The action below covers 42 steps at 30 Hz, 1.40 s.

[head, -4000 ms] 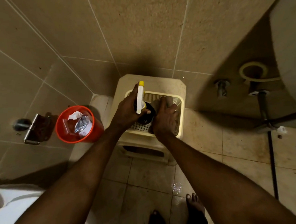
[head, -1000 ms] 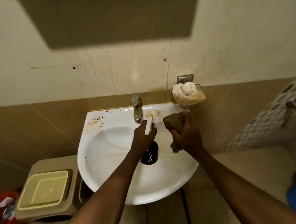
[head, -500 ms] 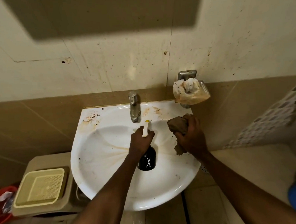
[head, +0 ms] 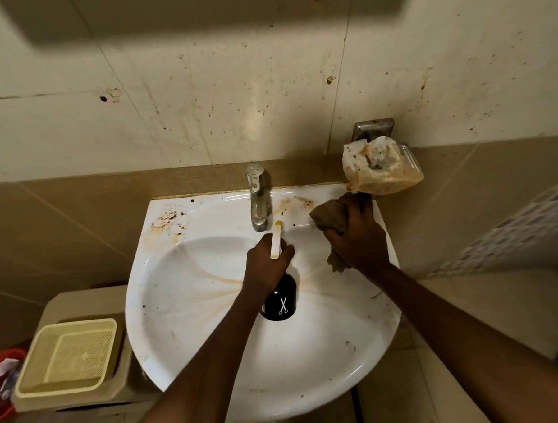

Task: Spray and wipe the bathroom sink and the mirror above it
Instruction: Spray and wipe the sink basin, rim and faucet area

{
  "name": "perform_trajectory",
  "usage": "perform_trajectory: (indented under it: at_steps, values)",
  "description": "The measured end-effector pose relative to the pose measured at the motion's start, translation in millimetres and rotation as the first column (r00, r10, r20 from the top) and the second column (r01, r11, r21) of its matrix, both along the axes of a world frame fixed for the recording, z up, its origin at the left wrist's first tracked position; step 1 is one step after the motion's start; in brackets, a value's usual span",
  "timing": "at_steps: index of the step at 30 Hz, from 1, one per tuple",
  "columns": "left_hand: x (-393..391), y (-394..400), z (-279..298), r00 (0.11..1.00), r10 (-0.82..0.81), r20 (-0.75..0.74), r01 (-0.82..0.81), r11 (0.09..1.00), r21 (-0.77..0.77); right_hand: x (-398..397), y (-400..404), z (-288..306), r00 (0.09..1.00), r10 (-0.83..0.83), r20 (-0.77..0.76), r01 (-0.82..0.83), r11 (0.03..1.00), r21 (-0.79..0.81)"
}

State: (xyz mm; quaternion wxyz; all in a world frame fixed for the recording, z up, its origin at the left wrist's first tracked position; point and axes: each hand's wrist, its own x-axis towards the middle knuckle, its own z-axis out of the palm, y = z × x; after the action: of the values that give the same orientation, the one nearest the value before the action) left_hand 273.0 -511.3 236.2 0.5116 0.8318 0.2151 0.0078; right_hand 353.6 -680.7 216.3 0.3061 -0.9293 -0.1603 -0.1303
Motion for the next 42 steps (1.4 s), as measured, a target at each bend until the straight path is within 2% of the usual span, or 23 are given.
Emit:
perform_trajectory:
  at_steps: [4,7,9,11,13,15,17,18,21,23,26,28,32,34,36,38,40,42]
  values:
    - [0,0,-4,0.999,0.029,0.015,-0.028,0.999,-0.027,8,19,1,0.999,0.035,-0.035,-0.033,0.998,0.055]
    - [2,2,-6,0.999,0.041,-0.015,-0.042,0.997,-0.065,32,46,5,0.998,0.027,-0.050,-0.025,0.999,0.032]
    - [3,6,-8,1.000,0.009,-0.017,-0.010,0.997,-0.073,50,66,4,0.999,0.045,0.006,-0.044,0.997,-0.068]
    - [4,8,-11,1.000,-0.001,-0.004,0.001,0.998,-0.064,61,81,-2,0.991,0.131,0.023,-0.123,0.969,-0.212]
    - [6,9,-12,1.000,0.012,0.015,-0.011,0.998,-0.058,64,84,-8,0.959,0.282,-0.006,-0.270,0.910,-0.314]
    - [8,10,-12,0.999,0.033,0.023,-0.031,0.998,-0.062,67,69,-7,0.867,0.496,-0.041,-0.469,0.787,-0.401]
    - [10,12,-10,0.999,0.035,0.015,-0.034,0.998,-0.051,68,39,0,0.751,0.654,-0.086,-0.623,0.661,-0.418]
    - [11,13,-10,0.999,0.036,0.010,-0.035,0.998,-0.049,67,23,3,0.732,0.675,-0.086,-0.648,0.653,-0.392]
    - [12,14,-8,0.999,0.031,0.016,-0.029,0.996,-0.079,57,-4,9,0.816,0.576,-0.041,-0.569,0.789,-0.231]
    - [12,12,-7,0.999,0.023,0.022,-0.022,0.997,-0.077,54,10,6,0.868,0.496,0.012,-0.472,0.834,-0.285]
    - [14,11,-5,0.999,0.048,0.005,-0.047,0.996,-0.075,55,57,5,0.915,0.394,-0.085,-0.393,0.822,-0.412]
    - [15,12,-5,0.998,0.066,-0.013,-0.067,0.994,-0.091,56,67,4,0.898,0.436,-0.060,-0.416,0.795,-0.443]
    - [13,13,2,0.998,0.049,-0.038,-0.053,0.990,-0.132,61,12,2,0.732,0.681,0.004,-0.616,0.665,-0.423]
    - [11,12,6,0.999,0.034,-0.038,-0.039,0.988,-0.151,61,-12,-1,0.774,0.633,-0.009,-0.585,0.710,-0.393]
    - [9,10,7,1.000,0.009,-0.030,-0.013,0.990,-0.140,61,-6,-3,0.871,0.479,-0.108,-0.488,0.822,-0.294]
    - [10,9,7,1.000,-0.002,-0.030,-0.002,0.992,-0.125,65,21,-2,0.919,0.338,-0.201,-0.375,0.908,-0.189]
    - [10,9,6,1.000,0.004,-0.030,-0.008,0.994,-0.113,72,39,2,0.922,0.341,-0.183,-0.378,0.896,-0.233]
    - [11,8,5,1.000,-0.001,-0.028,-0.002,0.995,-0.099,73,30,5,0.868,0.477,-0.140,-0.496,0.812,-0.309]
